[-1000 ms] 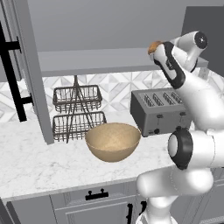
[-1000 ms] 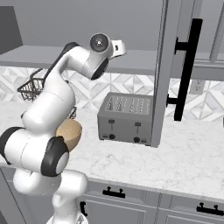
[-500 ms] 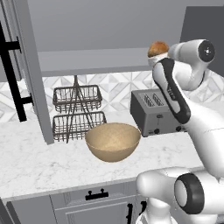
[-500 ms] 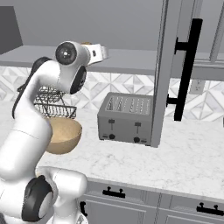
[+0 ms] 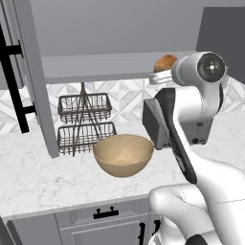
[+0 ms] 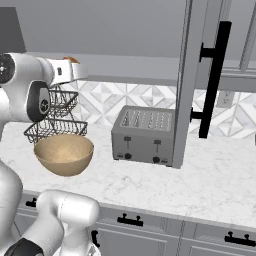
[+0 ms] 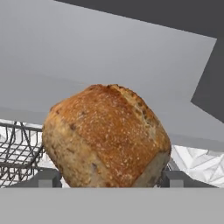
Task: Open the cabinet, pick up the bread from the cabinet and place it in the basket. Then move the basket to the dining counter.
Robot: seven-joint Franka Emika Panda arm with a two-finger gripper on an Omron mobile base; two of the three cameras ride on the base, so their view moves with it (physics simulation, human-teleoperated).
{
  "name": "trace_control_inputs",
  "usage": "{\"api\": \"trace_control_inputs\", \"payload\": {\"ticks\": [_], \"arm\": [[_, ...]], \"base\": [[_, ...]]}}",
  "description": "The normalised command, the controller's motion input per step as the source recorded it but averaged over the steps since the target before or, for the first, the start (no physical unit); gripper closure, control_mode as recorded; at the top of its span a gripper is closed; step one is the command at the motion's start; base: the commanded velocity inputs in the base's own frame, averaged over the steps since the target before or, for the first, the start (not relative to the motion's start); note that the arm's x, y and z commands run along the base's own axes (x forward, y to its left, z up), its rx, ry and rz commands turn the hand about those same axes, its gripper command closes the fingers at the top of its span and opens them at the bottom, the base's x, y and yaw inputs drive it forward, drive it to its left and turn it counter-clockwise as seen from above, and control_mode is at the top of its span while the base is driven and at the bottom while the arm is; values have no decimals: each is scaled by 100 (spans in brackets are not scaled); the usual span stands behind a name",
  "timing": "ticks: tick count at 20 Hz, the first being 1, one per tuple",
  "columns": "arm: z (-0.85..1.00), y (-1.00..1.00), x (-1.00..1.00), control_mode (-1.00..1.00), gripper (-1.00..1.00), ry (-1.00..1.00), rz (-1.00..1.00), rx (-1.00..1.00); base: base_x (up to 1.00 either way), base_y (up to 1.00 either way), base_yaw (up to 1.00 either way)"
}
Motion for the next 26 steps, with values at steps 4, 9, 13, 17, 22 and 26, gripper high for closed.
{"api": "trace_control_inputs", "payload": {"ticks": [4,9,13,17,22,26], "arm": [[0,54,-100,-100,100,9,-10,2],[-16,40,-100,-100,100,20,-10,5],[-89,17,-69,-100,100,37,-7,4],[-91,16,-3,-100,100,24,0,9],[-53,18,67,-100,100,10,0,10],[-66,38,69,-100,100,18,0,8]], "base": [[0,0,0],[0,0,0],[0,0,0],[0,0,0],[0,0,0],[0,0,0]]}}
